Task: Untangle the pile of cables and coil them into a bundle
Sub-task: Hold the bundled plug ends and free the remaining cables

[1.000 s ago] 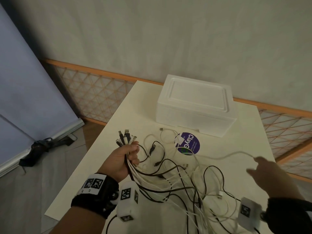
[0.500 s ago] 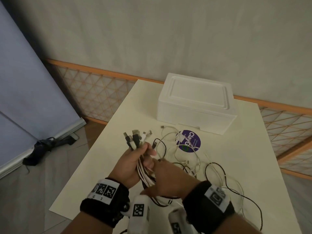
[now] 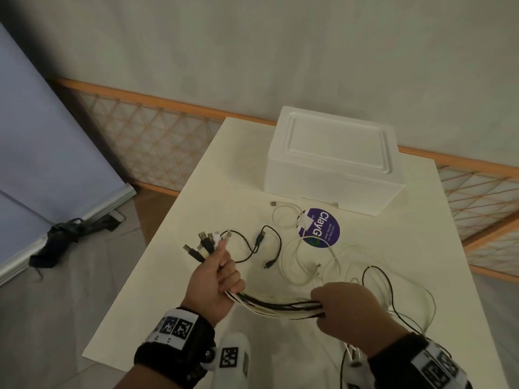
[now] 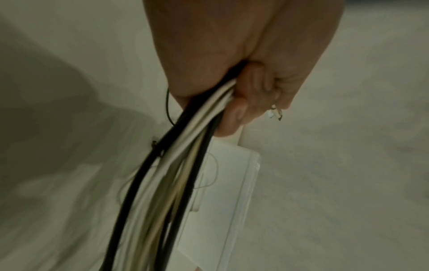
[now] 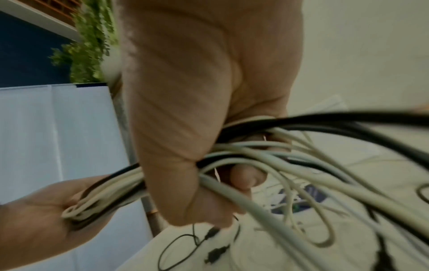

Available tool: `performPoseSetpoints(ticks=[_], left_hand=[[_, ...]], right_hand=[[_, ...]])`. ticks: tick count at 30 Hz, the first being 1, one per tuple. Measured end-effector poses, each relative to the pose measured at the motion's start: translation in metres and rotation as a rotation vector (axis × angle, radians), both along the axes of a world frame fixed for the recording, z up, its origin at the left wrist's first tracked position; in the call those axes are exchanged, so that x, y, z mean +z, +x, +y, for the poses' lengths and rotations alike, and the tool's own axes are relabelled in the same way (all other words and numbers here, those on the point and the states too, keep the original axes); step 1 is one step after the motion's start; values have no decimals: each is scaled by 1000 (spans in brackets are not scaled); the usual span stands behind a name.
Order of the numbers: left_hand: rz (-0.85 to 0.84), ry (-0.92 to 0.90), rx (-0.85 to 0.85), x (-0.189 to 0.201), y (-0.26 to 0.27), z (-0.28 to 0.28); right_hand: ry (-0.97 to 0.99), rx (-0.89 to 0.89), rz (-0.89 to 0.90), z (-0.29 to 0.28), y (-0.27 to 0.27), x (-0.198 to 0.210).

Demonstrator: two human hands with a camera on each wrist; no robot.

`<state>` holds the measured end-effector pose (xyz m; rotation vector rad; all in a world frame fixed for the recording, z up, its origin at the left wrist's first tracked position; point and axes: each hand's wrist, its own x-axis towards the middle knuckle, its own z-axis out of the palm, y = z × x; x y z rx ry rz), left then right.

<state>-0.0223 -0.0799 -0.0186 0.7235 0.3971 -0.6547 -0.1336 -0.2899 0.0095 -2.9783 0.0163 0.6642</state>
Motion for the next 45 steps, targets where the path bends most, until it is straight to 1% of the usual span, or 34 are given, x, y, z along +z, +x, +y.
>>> performPoseSetpoints(ticks=[1, 2, 3, 4, 5, 6, 7, 8, 9, 12, 14, 16, 17, 19, 20, 21, 23, 25, 27, 29, 31, 34, 37, 39, 41, 43, 45], left_hand=[[27, 26, 10, -6, 2, -1], [60, 58, 17, -12, 4, -3], [94, 91, 16, -18, 5, -5], [122, 123, 7, -23, 5, -7], [138, 153, -5, -26, 6, -8], [144, 182, -18, -29, 8, -9], [145, 205, -29, -31, 9, -10], [148, 219, -39, -31, 11, -11], [153, 225, -51, -31, 12, -13], [164, 234, -91, -27, 15, -17], [170, 239, -120, -25, 16, -18], [171, 251, -137, -23, 16, -17], [169, 257, -143, -23, 17, -16], [167, 261, -163, -22, 17, -14], [164, 261, -177, -21, 17, -13], [157, 262, -191, -21, 18, -12], [135, 263, -208, -19, 22, -11], [115, 251, -214, -16, 27, -10], [100, 228, -215, -15, 31, -10], [79, 203, -229, -12, 33, -12], [45, 190, -252, -9, 34, -15], [48, 175, -234, -10, 35, -17], [78, 114, -195, -12, 37, -17], [91, 81, -149, -11, 38, -18], [93, 50, -99, -9, 38, -21], [81, 18, -77, -9, 40, -23], [67, -8, -94, -9, 44, -22]], right_hand=[[41, -14, 45, -3, 0, -5], [125, -44, 111, -6, 0, -9], [246, -101, 159, -10, 2, -14], [377, -180, 166, -13, 5, -17], [494, -282, 121, -14, 10, -19], [577, -394, 27, -16, 16, -23], [600, -489, -86, -19, 24, -30], [559, -545, -154, -21, 32, -38], [476, -569, -168, -22, 40, -47], [251, -541, -82, -18, 59, -66], [174, -512, -55, -13, 67, -74], [121, -535, -91, -11, 74, -76], [90, -524, -115, -12, 76, -78], [-17, -408, -89, -14, 78, -80], [-20, -371, -86, -16, 79, -78], [23, -384, -118, -18, 82, -74], [230, -522, -264, -23, 88, -56], [462, -659, -461, -26, 94, -24], [689, -749, -584, -25, 96, 12], [769, -740, -674, -18, 96, 38], [822, -719, -741, -9, 92, 55], [883, -705, -817, 3, 80, 64], [901, -700, -840, 8, 65, 61], [870, -671, -827, 7, 58, 57], [821, -624, -774, 3, 52, 50], [709, -535, -693, -3, 45, 44], [579, -415, -619, -11, 37, 38]])
